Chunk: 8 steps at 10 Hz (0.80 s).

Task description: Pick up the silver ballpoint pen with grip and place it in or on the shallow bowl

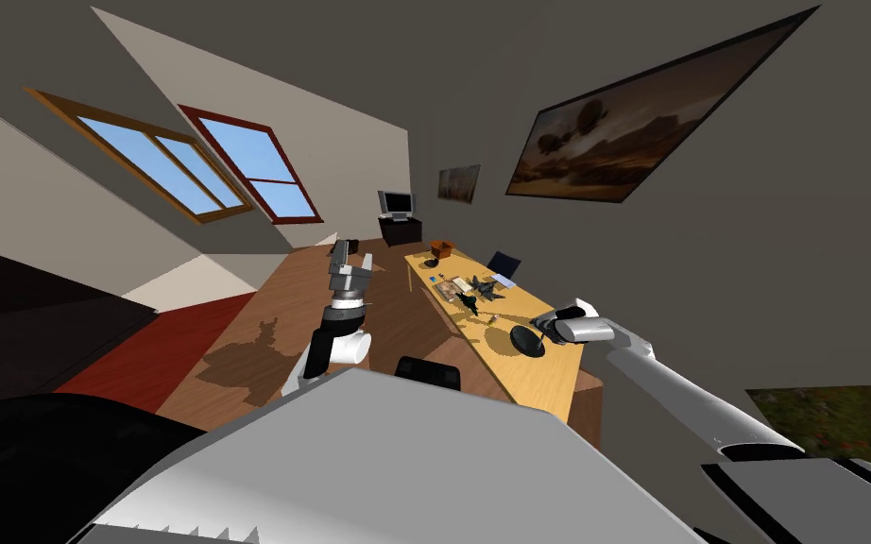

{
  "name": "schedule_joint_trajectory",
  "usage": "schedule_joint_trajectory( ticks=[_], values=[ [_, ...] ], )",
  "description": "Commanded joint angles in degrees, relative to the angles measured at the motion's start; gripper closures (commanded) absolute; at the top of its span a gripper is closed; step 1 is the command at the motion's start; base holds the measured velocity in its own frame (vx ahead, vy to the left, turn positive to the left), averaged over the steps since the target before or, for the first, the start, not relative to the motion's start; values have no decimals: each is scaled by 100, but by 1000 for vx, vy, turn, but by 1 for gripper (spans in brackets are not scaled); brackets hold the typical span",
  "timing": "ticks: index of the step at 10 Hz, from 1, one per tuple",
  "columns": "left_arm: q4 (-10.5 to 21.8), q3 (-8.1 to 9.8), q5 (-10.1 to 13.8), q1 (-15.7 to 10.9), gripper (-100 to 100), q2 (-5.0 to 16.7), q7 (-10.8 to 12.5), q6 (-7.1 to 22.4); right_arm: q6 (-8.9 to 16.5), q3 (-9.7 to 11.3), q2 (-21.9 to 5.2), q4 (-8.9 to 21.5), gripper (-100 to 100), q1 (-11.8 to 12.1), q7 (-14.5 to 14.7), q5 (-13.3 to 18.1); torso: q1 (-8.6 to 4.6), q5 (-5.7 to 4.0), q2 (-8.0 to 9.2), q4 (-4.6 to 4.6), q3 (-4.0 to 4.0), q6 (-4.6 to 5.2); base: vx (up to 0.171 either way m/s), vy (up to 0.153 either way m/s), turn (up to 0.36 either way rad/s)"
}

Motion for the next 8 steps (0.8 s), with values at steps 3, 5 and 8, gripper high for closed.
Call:
schedule_joint_trajectory(
  ticks=[3, 5, 8],
  values=[
    [0, 0, 0, 0, 0, 0, 0, 0, 102, -5, -128, -58, 0, -64, 72, -153, -2, 4, 3, 4, 3, 0, -3, 12, -18],
    [0, 0, 0, 0, 0, 0, 0, 0, 100, -5, -126, -58, 0, -63, 70, -152, -6, 3, 3, 4, 3, 0, 0, 0, 0],
    [0, 0, 0, 0, 0, 0, 0, 0, 100, -5, -126, -58, 0, -63, 70, -151, -7, 3, 2, 4, 3, 0, 0, 0, 0]
  ],
)
